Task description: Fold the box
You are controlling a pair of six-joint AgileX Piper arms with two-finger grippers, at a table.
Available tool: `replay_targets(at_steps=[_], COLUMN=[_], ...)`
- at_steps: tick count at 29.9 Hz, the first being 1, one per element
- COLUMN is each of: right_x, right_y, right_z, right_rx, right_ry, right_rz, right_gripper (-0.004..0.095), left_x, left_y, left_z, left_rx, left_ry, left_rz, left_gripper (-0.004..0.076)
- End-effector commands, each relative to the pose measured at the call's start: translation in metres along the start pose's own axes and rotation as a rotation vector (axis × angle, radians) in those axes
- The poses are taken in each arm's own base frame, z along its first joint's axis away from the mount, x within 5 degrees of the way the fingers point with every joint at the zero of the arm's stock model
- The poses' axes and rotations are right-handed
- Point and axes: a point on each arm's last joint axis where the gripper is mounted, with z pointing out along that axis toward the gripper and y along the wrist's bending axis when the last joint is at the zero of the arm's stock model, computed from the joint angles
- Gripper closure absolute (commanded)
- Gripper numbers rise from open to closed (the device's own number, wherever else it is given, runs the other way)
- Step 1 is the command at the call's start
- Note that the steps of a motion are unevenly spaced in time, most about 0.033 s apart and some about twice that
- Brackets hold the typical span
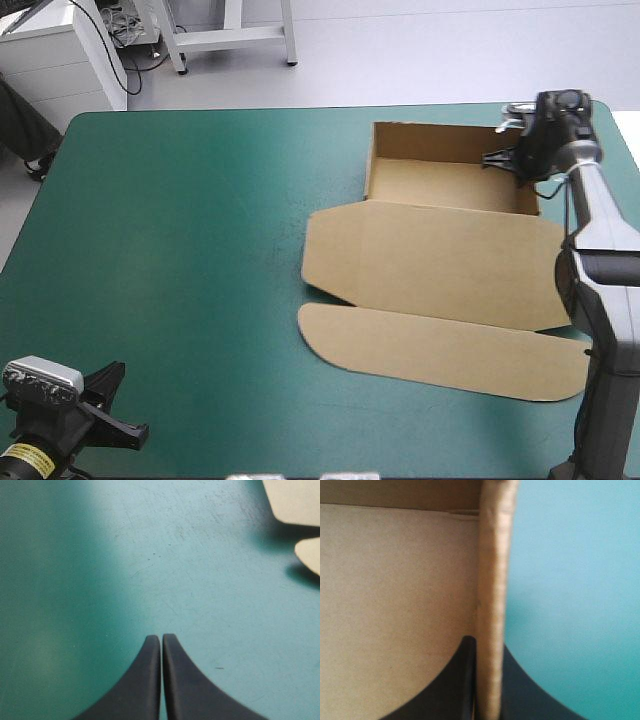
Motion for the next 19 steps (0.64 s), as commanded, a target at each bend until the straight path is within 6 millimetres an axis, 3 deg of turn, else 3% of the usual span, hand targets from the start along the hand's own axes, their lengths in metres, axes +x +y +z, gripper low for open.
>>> replay_targets(at_steps=[1,4,9,14,17,19], right_x=[0.003,0.012,0.024,0.028,0.027,0.027], right_y=[-0.078,-0.119,-0.158,-0.168,-0.166,-0.164], right_z=[-0.048,-0.049,-0.05,-0.05,-0.05,-0.05], right_rx=[0.124,0.158,0.168,0.176,0.152,0.13], right_ry=[-0.081,-0.073,-0.069,-0.068,-0.068,-0.07], right_rz=[0.117,0.199,0.289,0.335,0.3,0.258], right_gripper=[0.0928,0.0928,0.0928,0.0916,0.0822,0.0695], left_x=[-0.013,-0.013,-0.013,-0.013,-0.012,-0.012], left_y=[0.0,0.0,0.0,0.0,0.0,0.0], left_z=[-0.003,-0.003,-0.003,-0.003,-0.003,-0.003], left_rx=[0.008,0.008,0.008,0.008,0.005,0.004], left_ry=[-0.078,-0.078,-0.078,-0.078,-0.069,-0.064], left_rz=[-0.007,-0.007,-0.007,-0.007,-0.006,-0.005], left_gripper=[0.0731,0.0731,0.0731,0.0731,0.0731,0.0731])
